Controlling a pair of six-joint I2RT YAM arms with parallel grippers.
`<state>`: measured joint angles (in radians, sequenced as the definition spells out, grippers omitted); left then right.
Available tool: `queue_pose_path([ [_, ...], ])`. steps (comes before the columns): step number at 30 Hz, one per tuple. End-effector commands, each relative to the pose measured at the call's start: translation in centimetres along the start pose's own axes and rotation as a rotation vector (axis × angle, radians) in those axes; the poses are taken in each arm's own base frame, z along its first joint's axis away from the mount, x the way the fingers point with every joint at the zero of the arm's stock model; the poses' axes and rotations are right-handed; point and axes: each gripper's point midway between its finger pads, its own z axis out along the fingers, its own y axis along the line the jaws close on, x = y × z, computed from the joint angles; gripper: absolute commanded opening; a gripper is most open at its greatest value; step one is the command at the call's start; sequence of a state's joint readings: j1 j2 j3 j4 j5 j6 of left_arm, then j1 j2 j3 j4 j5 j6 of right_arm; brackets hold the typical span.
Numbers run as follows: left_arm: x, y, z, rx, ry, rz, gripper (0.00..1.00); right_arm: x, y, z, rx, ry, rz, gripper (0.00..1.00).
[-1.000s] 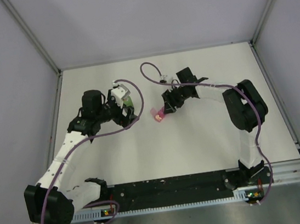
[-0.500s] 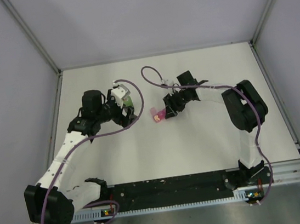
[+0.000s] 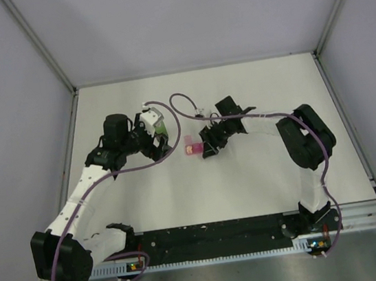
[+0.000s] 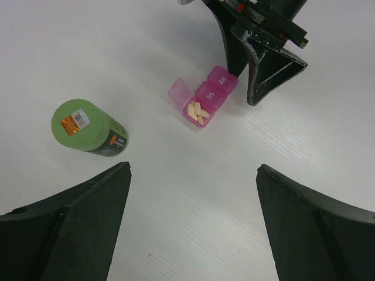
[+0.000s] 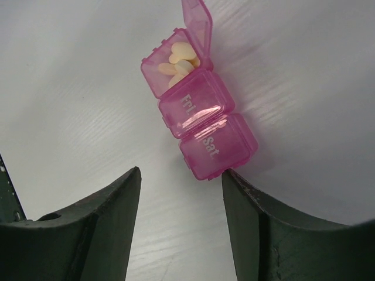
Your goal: Sort the pills into containers
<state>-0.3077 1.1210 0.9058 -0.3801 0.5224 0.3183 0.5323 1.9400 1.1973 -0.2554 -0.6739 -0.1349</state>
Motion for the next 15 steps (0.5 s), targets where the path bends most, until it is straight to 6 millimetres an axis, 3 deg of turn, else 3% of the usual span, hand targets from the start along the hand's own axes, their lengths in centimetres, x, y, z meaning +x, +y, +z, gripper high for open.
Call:
queue_pose_path([
  [1, 0.0, 0.0, -0.5, -0.006, -0.004, 0.036, 0.93, -2.3, 1.6, -1.5, 0.020, -0.058, -0.096, 0.59],
  [8, 0.6, -0.4, -0.7, 0.010, 0.014, 0.060, 0.94, -4.0, 0.0, -3.3, 0.155, -0.081, -0.216, 0.68],
  [15, 1.1, -0.9, -0.9, 0.026, 0.026, 0.058, 0.94, -3.7, -0.9, -3.2, 0.204, -0.017, -0.387, 0.76],
])
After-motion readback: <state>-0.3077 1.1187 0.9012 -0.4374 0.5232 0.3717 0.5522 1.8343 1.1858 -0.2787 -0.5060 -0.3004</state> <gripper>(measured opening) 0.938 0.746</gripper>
